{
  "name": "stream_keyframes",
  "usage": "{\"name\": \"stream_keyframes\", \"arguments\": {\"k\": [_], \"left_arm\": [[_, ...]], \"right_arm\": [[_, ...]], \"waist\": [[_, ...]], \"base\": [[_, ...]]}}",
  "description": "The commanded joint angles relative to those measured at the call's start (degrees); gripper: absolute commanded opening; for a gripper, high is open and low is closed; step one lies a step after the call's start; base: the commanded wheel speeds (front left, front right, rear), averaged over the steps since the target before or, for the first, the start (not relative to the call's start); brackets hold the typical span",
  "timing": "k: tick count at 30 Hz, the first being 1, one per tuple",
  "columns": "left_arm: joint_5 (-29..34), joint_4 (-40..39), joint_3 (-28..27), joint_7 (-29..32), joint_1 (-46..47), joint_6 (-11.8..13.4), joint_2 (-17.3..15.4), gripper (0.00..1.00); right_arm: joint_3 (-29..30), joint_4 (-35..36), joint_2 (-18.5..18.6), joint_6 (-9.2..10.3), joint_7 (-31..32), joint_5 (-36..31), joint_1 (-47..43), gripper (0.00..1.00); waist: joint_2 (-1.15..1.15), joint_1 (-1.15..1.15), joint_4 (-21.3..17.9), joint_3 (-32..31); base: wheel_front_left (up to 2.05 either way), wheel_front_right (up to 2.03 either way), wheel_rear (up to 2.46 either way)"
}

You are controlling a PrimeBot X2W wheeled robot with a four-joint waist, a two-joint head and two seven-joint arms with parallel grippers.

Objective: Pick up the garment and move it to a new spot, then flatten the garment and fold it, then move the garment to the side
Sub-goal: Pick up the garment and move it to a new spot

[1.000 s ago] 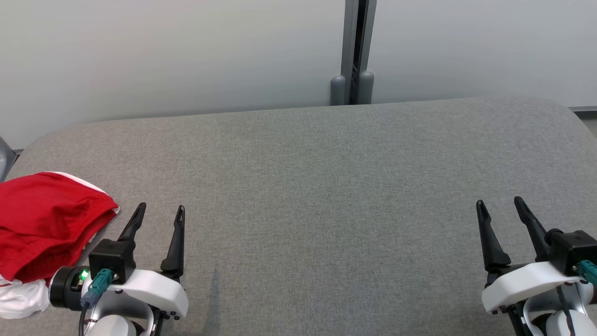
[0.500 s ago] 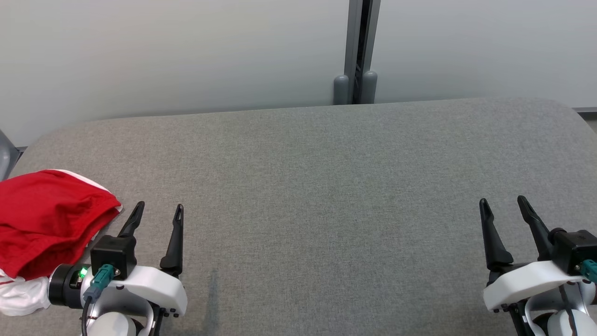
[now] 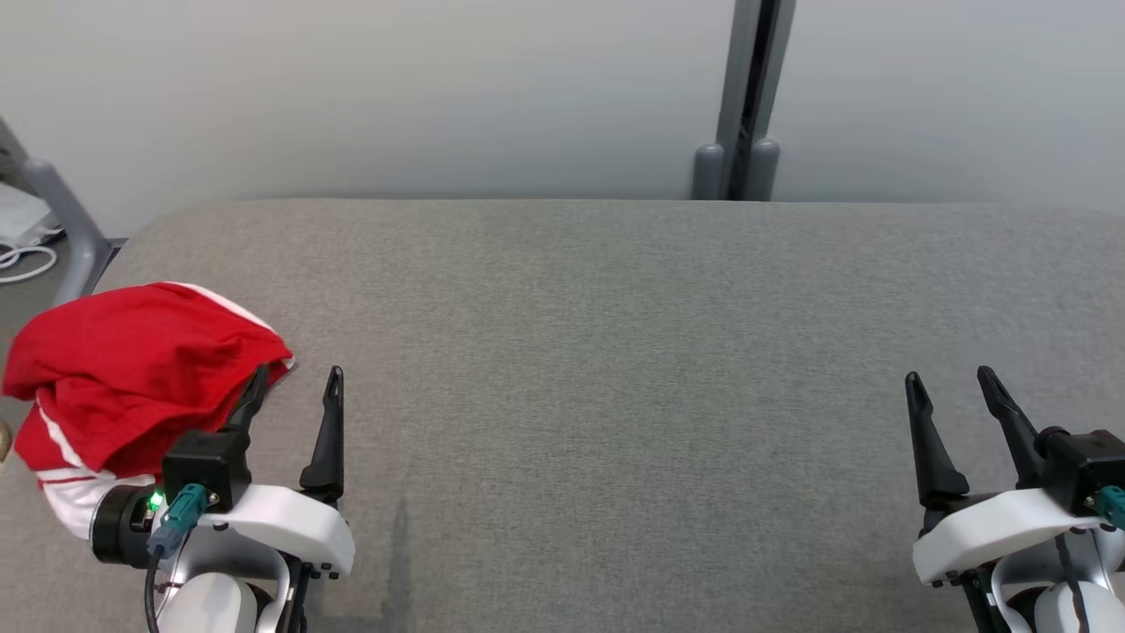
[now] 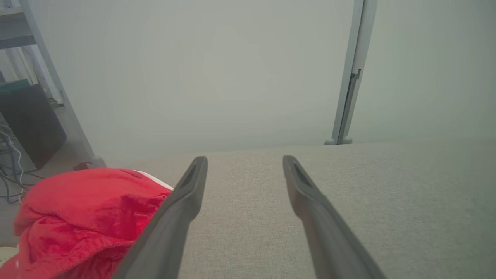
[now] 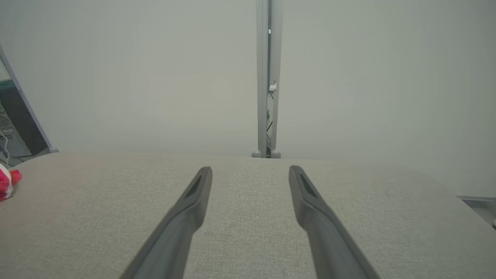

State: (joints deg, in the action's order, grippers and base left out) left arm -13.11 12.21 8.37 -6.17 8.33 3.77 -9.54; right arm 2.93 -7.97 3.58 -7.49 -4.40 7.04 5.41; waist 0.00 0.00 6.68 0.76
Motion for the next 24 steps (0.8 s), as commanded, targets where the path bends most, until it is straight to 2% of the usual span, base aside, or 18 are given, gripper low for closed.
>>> {"name": "stream_keyframes", "arguments": {"k": [1,14,19,24], "left_arm": [[-0.2,0.2,-0.2,-0.5,0.8,0.3,-0.1,1.00],[-1.8,1.1,-2.0,-1.7,1.7,1.1,-1.5,1.00],[-2.6,1.8,-2.4,-2.3,1.5,1.3,-1.4,1.00],[-3.0,2.2,-2.5,-2.5,1.4,1.4,-1.4,1.00]], "right_arm": [[0.1,0.3,0.4,0.00,0.1,-0.1,0.3,1.00],[-2.3,0.8,1.1,0.00,0.4,0.4,1.9,1.00],[-3.5,0.6,1.1,0.00,0.2,0.7,2.4,1.00],[-4.0,0.4,1.0,0.01,0.3,0.8,2.6,1.00]], "waist": [[0.00,0.00,2.3,0.1],[0.00,0.00,15.7,0.8],[0.00,0.00,18.6,0.7],[0.00,0.00,19.8,0.5]], "base": [[0.00,0.00,0.00],[0.00,0.00,0.00],[0.00,0.00,0.00],[0.00,0.00,0.00]]}}
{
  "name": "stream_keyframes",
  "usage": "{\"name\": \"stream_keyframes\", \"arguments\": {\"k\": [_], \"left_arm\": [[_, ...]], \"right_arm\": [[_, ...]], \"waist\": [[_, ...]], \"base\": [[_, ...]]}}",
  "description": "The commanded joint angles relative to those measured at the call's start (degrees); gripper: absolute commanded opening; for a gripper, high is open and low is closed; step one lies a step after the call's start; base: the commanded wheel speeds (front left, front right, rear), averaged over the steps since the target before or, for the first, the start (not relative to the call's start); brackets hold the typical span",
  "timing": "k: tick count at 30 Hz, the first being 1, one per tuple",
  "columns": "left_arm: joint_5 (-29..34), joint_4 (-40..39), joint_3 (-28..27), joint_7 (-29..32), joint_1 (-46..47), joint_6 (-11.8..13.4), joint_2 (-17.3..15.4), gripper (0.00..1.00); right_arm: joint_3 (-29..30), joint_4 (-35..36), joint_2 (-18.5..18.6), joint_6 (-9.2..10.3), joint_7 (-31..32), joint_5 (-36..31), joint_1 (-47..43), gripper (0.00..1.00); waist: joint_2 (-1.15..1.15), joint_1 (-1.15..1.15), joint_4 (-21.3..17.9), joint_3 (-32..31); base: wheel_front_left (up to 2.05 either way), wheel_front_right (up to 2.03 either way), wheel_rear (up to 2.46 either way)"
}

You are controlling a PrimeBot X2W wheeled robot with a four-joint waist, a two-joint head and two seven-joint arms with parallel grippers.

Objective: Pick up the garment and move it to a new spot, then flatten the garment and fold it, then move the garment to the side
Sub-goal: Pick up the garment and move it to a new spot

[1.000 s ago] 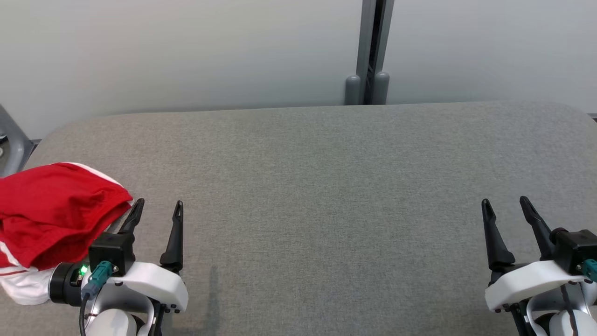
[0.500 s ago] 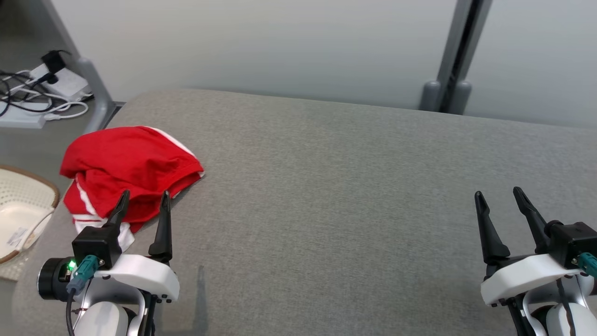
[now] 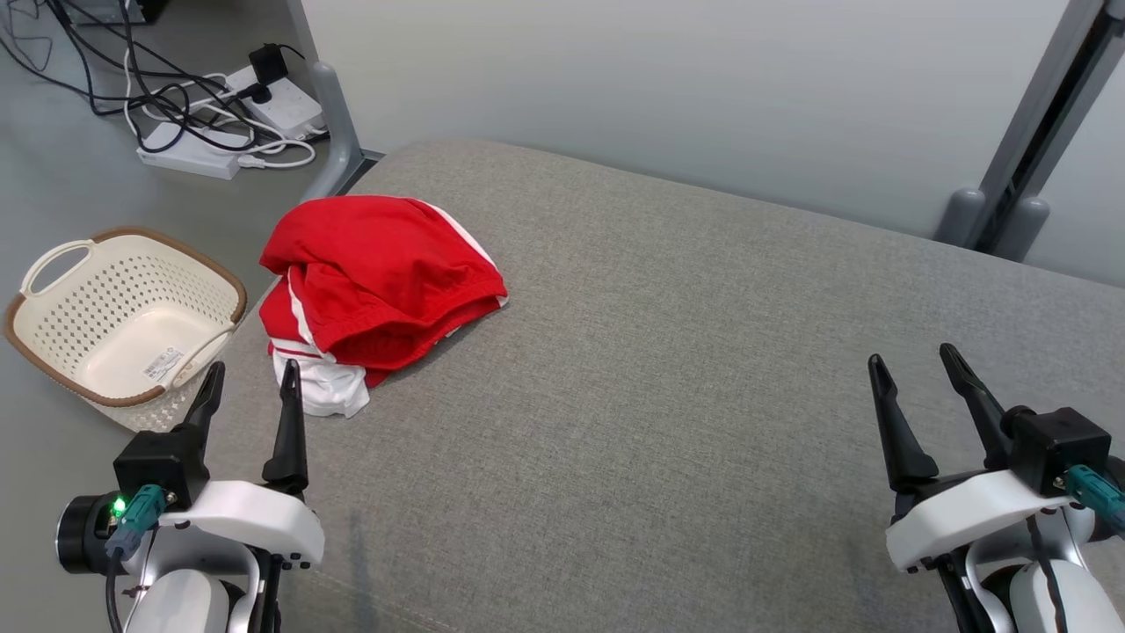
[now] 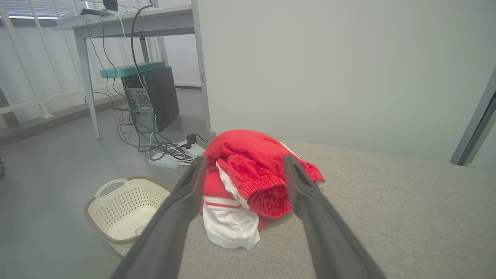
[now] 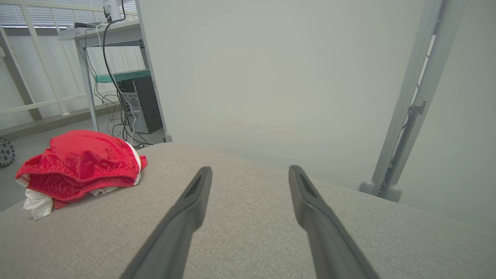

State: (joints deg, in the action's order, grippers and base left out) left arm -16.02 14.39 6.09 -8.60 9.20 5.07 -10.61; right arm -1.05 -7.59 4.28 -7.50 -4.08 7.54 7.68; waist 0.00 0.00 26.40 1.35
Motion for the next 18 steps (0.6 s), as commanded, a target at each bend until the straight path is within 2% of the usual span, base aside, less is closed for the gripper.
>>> {"name": "stream_keyframes", "arguments": {"k": [1,12,18], "left_arm": [[-0.2,0.0,-0.2,-0.1,0.4,0.2,-0.2,1.00],[-0.9,0.2,-0.1,-0.6,1.1,0.9,0.0,1.00],[-1.7,1.3,-0.3,-0.2,3.3,0.4,-0.3,1.00]], "right_arm": [[0.0,0.0,0.3,0.02,0.0,0.4,0.4,1.00],[-0.5,-0.7,0.4,0.01,0.1,1.4,1.1,1.00],[-1.5,-0.3,0.9,0.02,0.5,1.4,2.2,1.00]], "waist": [[0.00,0.00,0.2,-0.1],[0.00,0.00,-0.5,0.1],[0.00,0.00,-2.6,2.0]], "base": [[0.00,0.00,0.00],[0.00,0.00,0.00],[0.00,0.00,0.00]]}}
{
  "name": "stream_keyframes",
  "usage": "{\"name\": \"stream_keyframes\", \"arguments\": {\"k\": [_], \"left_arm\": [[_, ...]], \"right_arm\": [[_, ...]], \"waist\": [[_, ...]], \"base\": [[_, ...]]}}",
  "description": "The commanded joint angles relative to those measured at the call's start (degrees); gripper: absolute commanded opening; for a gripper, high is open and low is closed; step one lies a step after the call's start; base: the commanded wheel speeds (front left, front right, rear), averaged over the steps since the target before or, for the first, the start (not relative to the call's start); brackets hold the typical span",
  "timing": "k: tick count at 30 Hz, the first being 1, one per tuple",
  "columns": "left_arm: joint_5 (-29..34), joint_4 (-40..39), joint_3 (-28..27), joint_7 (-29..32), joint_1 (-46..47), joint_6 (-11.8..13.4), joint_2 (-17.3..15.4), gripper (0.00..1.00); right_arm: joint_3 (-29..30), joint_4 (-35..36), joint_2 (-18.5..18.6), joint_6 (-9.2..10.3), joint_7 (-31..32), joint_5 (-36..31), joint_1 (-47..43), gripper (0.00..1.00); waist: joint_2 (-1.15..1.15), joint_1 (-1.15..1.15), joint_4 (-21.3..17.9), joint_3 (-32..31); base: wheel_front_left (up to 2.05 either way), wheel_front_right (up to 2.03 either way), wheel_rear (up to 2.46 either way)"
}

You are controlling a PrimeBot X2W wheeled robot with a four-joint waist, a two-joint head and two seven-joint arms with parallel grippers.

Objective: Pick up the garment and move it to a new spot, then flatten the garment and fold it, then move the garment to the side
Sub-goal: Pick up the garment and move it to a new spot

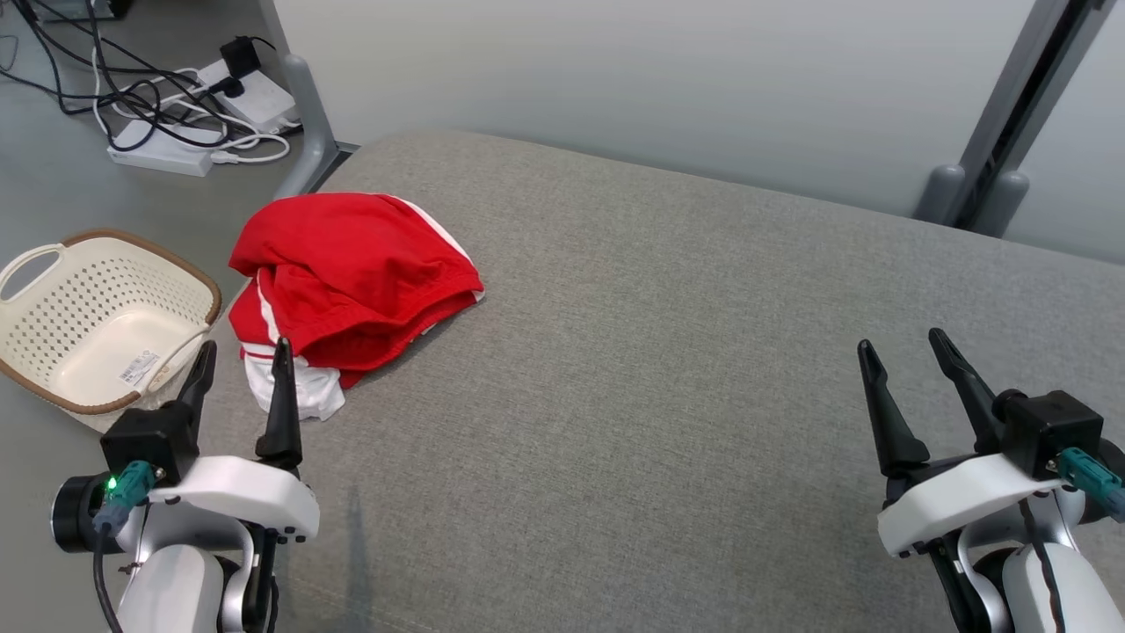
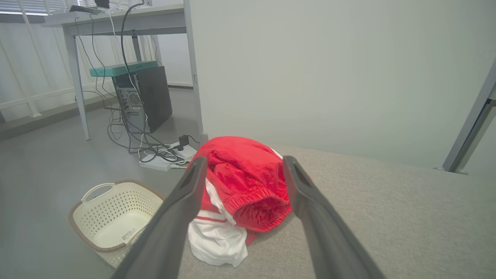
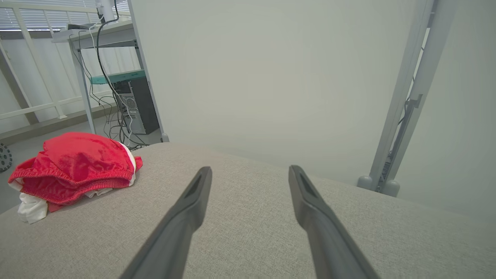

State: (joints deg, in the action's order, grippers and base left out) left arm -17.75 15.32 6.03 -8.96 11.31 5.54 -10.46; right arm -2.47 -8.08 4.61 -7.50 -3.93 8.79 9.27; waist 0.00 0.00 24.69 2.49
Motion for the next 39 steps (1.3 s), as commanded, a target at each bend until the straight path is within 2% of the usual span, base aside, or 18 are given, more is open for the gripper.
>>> {"name": "stream_keyframes", "arguments": {"k": [1,5,12,20,24,25,26,33,36,39], "left_arm": [[-0.2,0.9,-0.4,0.2,1.9,-0.1,-0.5,1.00],[-1.9,5.8,-1.2,1.0,5.2,-1.2,-1.0,1.00],[-5.7,20.8,-3.8,1.1,11.9,-3.4,-2.2,1.00],[-7.4,35.0,-5.3,-1.9,19.3,-4.7,-3.6,1.00],[-8.0,39.1,-5.7,-2.9,21.5,-5.6,-4.2,0.97],[-8.1,40.3,-5.7,-3.2,22.2,-6.0,-4.2,0.35],[-8.2,41.5,-5.5,-3.3,22.7,-6.3,-4.2,0.00],[-5.9,43.2,-4.4,-5.9,25.2,-6.6,-5.5,0.00],[-4.5,39.7,-4.6,-6.3,25.3,-5.8,-6.6,0.00],[-2.6,32.0,-5.6,-6.2,23.7,-4.9,-7.5,0.00]], "right_arm": [[-0.3,0.3,0.6,0.02,0.3,0.1,1.0,1.00],[-0.8,1.0,0.9,0.02,1.0,-0.2,2.1,1.00],[-1.2,1.9,1.6,0.02,2.0,-0.5,4.1,1.00],[-1.0,2.9,2.5,0.01,2.5,-0.7,5.3,1.00],[-0.9,3.1,2.6,0.01,2.7,-0.7,5.4,1.00],[-0.9,3.1,2.6,0.01,2.7,-0.8,5.4,1.00],[-0.9,3.1,2.6,0.01,2.8,-0.8,5.3,1.00],[-0.5,2.6,2.2,0.01,2.5,-0.3,4.4,1.00],[-0.1,2.4,2.1,0.01,2.0,-0.2,3.9,1.00],[0.6,2.2,1.9,0.01,1.5,0.0,3.2,1.00]], "waist": [[0.00,0.00,-1.5,1.4],[0.00,0.00,-4.1,4.2],[0.00,0.00,-8.8,9.6],[0.00,0.00,-10.7,13.1],[0.00,0.00,-10.7,13.5],[0.00,0.00,-10.7,13.5],[0.00,0.00,-10.6,13.5],[0.00,0.00,-9.9,12.1],[0.00,0.00,-9.5,10.7],[0.00,0.00,-9.2,9.2]], "base": [[0.00,0.00,0.00],[0.00,0.00,0.00],[0.00,0.00,0.00],[0.00,0.00,0.00],[0.00,0.00,0.00],[0.00,0.00,0.00],[0.00,0.00,0.00],[0.00,0.00,0.00],[0.00,0.00,0.00],[0.00,0.00,0.00]]}}
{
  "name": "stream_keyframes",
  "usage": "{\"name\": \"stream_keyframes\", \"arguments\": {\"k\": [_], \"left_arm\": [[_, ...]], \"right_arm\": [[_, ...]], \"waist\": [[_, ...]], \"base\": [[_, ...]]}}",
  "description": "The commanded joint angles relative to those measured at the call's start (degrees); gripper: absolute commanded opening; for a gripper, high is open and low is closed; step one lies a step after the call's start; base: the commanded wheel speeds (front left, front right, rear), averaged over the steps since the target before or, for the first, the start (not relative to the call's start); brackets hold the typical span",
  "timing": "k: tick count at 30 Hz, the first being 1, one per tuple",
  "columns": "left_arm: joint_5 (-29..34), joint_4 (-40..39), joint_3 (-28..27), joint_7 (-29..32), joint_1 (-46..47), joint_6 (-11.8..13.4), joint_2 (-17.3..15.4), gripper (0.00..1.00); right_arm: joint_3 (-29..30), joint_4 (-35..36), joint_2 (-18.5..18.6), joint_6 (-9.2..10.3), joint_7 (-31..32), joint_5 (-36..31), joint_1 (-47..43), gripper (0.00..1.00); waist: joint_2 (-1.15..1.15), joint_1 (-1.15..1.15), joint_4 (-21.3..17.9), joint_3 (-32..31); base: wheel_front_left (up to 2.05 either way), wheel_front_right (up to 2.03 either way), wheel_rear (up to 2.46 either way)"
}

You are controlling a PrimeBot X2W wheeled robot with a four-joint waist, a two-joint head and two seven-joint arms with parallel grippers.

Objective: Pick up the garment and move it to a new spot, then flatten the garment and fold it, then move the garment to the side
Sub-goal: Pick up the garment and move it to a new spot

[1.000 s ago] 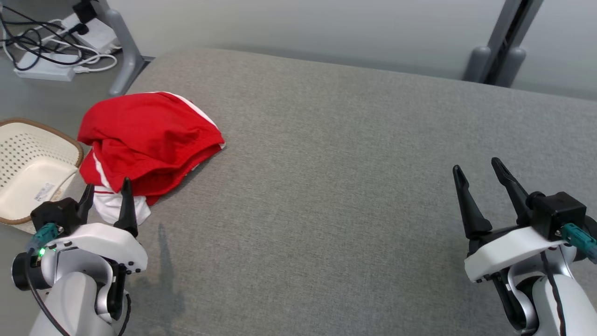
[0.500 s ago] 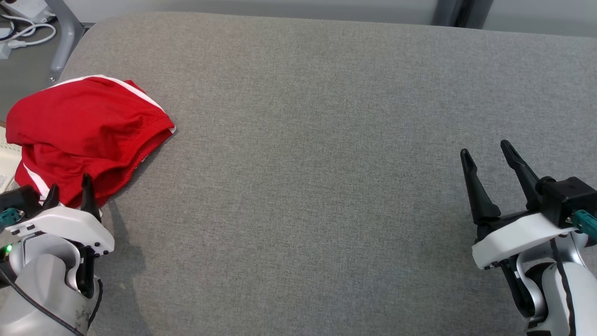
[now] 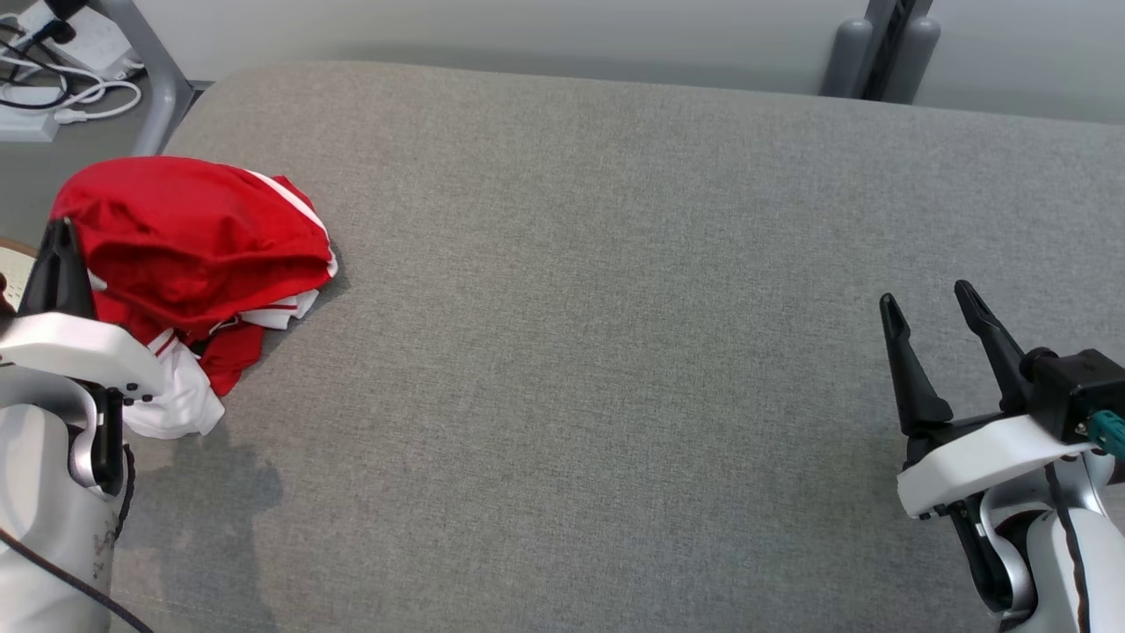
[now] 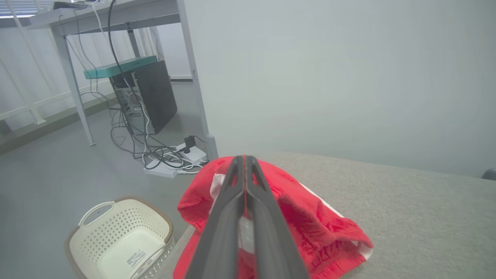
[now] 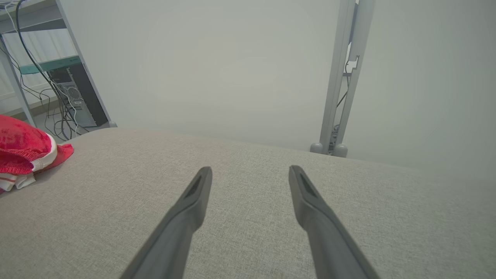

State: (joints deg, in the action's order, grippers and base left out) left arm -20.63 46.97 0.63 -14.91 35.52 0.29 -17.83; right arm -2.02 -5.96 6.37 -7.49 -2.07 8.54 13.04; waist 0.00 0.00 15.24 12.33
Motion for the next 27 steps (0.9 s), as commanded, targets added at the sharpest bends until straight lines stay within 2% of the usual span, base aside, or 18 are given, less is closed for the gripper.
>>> {"name": "stream_keyframes", "arguments": {"k": [1,10,19,22,23,27], "left_arm": [[1.0,-2.6,-0.4,-0.3,-1.3,0.5,-0.4,0.00],[5.4,-27.6,1.1,0.6,-6.6,1.5,-1.3,0.00],[6.7,-52.4,5.7,9.5,-14.4,3.4,0.3,0.00],[6.8,-57.1,8.7,12.1,-16.0,2.9,1.6,0.00],[6.9,-58.6,11.5,13.6,-16.5,2.2,2.7,0.00],[6.3,-57.4,17.4,15.4,-15.7,0.1,5.6,0.00]], "right_arm": [[0.4,0.0,0.1,0.00,-0.5,0.2,-0.8,1.00],[1.8,0.0,-1.0,0.00,-1.7,0.5,-2.3,1.00],[1.8,1.7,-2.2,0.01,-2.5,0.7,-2.6,1.00],[1.4,2.9,-2.6,0.00,-2.3,0.4,-2.3,1.00],[1.4,3.5,-2.7,0.00,-2.2,0.5,-2.1,1.00],[1.1,4.2,-3.1,0.00,-2.3,0.6,-1.5,1.00]], "waist": [[0.00,0.00,0.3,-1.2],[0.00,0.00,-1.3,-5.6],[0.00,0.00,-7.9,-5.8],[0.00,0.00,-11.0,-4.8],[0.00,0.00,-13.3,-3.9],[0.00,0.00,-18.2,-2.1]], "base": [[0.00,0.00,0.00],[0.00,0.00,0.00],[0.00,0.00,0.00],[0.00,0.00,0.00],[0.00,0.00,0.00],[0.00,0.00,0.00]]}}
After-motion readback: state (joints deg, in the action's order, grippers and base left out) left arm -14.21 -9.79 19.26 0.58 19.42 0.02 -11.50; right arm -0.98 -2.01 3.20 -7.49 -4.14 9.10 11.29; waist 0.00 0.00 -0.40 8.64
